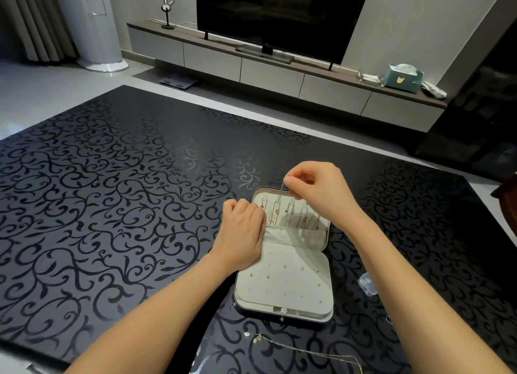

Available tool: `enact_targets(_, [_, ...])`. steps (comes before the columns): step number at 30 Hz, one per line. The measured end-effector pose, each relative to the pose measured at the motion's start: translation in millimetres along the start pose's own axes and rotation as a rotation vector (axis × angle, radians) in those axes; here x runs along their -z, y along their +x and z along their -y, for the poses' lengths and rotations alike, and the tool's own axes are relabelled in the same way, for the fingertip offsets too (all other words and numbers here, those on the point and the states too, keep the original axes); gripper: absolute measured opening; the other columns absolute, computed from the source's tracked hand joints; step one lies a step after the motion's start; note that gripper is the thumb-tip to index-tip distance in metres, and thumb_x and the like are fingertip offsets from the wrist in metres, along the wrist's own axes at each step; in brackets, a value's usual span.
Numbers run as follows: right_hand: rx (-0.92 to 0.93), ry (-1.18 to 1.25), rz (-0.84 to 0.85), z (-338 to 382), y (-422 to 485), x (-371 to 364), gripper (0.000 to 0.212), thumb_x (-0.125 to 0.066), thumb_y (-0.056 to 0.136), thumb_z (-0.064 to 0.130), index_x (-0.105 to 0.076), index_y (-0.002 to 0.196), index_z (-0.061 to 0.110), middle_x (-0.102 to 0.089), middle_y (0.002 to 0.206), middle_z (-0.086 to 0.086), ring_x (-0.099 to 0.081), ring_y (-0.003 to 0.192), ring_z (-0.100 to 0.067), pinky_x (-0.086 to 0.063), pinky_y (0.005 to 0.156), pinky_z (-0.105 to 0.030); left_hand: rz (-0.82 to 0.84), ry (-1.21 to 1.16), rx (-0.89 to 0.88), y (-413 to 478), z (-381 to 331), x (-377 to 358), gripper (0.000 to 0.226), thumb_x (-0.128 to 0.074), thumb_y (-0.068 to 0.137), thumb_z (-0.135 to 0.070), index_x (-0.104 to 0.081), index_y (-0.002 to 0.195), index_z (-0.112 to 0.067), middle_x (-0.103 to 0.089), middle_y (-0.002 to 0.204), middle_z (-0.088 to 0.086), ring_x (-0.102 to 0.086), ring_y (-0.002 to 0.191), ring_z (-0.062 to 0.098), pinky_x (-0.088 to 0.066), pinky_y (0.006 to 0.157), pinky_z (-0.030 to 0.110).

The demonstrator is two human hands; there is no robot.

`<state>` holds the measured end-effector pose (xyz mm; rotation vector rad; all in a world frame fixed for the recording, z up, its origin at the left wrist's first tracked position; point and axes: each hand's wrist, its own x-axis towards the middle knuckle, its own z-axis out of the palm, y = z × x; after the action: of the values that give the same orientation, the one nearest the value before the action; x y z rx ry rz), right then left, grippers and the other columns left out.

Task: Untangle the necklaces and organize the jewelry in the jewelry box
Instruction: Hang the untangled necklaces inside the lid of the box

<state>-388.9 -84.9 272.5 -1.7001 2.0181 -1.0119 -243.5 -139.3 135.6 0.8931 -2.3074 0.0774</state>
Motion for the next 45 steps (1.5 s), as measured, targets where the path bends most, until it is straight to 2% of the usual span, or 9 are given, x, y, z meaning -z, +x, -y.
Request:
enact_targets(3, [-0.034, -0.002, 0.027, -9, 2, -11, 0.012, -0.06, 0.085, 0.018, -0.068, 0.077, 0.021, -0.068, 0.065, 0.004, -0.064, 0.063, -0.007, -0.048, 0.063, -0.025, -0.006, -0.002, 0.001, 0, 0, 0, 0.021, -0.037, 0.088, -0.019, -0.052, 0.076, -0.013, -0.051, 0.073, -0.002, -0.042, 0.07, 0.021, -0.028, 0.077, 0.035])
enact_targets(8, [0.0, 0.093, -0.116, -13, 6, -17, 0.011, -0.06, 0.086, 0.019, -0.069, 0.08, 0.019, -0.067, 0.069, 0.007, -0.065, 0.07, -0.009, -0.056, 0.073, -0.036, -0.004, -0.008, -0.002, 0, 0, -1, 0.018, -0.038, 0.087, -0.018, -0.052, 0.076, -0.013, -0.051, 0.074, -0.002, -0.043, 0.07, 0.022, -0.028, 0.078, 0.035])
enact_targets(13, [0.099, 0.188, -0.21, -2, 7, -10, 0.011, -0.059, 0.089, 0.017, -0.069, 0.085, 0.017, -0.067, 0.072, 0.007, -0.064, 0.068, -0.003, -0.053, 0.066, -0.024, 0.005, -0.017, 0.001, 1, 1, -1, 0.019, -0.037, 0.086, -0.019, -0.052, 0.076, -0.013, -0.052, 0.074, -0.002, -0.043, 0.071, 0.022, -0.029, 0.078, 0.035])
enact_targets(24, [0.141, 0.228, -0.192, -6, -9, -5, 0.011, -0.06, 0.086, 0.009, -0.068, 0.08, 0.014, -0.068, 0.073, 0.002, -0.064, 0.07, -0.008, -0.051, 0.064, -0.02, -0.011, -0.034, -0.005, 0, 0, 1, 0.016, -0.04, 0.085, -0.018, -0.052, 0.077, -0.014, -0.051, 0.074, -0.002, -0.043, 0.071, 0.021, -0.028, 0.078, 0.035])
enact_targets(30, [0.078, -0.069, -0.112, -26, -3, -30, 0.01, -0.061, 0.087, 0.022, -0.069, 0.083, 0.019, -0.068, 0.074, 0.01, -0.063, 0.072, -0.009, -0.053, 0.076, -0.037, -0.019, -0.032, -0.006, 0, -1, 2, 0.017, -0.039, 0.086, -0.019, -0.053, 0.077, -0.013, -0.051, 0.074, -0.002, -0.043, 0.072, 0.021, -0.029, 0.077, 0.036])
enact_targets(34, [0.065, -0.349, -0.106, -31, -3, -45, 0.017, -0.052, 0.093, 0.029, -0.068, 0.096, 0.022, -0.068, 0.093, 0.009, -0.06, 0.088, -0.014, -0.039, 0.072, -0.026, -0.02, -0.046, -0.004, 0, -1, 2, 0.017, -0.039, 0.085, -0.019, -0.053, 0.076, -0.013, -0.052, 0.073, -0.003, -0.044, 0.071, 0.021, -0.029, 0.078, 0.035])
enact_targets(37, [0.074, -0.507, -0.179, -36, -3, -57, 0.023, -0.046, 0.096, 0.03, -0.066, 0.1, 0.021, -0.064, 0.101, 0.006, -0.058, 0.093, -0.016, -0.034, 0.067, -0.028, -0.025, -0.046, -0.002, 0, -1, 2, 0.019, -0.038, 0.086, -0.019, -0.053, 0.076, -0.014, -0.052, 0.073, -0.003, -0.044, 0.071, 0.021, -0.029, 0.078, 0.035])
enact_targets(40, [0.097, -0.56, -0.264, -43, 0, -67, 0.022, -0.051, 0.093, 0.028, -0.069, 0.089, 0.016, -0.065, 0.088, 0.0, -0.06, 0.082, -0.022, -0.037, 0.06, -0.031, -0.028, -0.052, -0.004, -1, -1, 2, 0.018, -0.038, 0.086, -0.019, -0.053, 0.076, -0.014, -0.052, 0.074, -0.002, -0.044, 0.071, 0.021, -0.029, 0.078, 0.035])
enact_targets(45, [0.106, -0.719, -0.421, -41, 4, -75, 0.024, -0.066, 0.074, 0.03, -0.061, 0.055, 0.017, -0.054, 0.052, 0.002, -0.052, 0.046, -0.019, -0.022, 0.045, -0.021, -0.025, -0.049, 0.0, -1, -1, 2, 0.017, -0.04, 0.086, -0.018, -0.053, 0.076, -0.013, -0.052, 0.073, -0.002, -0.043, 0.071, 0.021, -0.028, 0.078, 0.034])
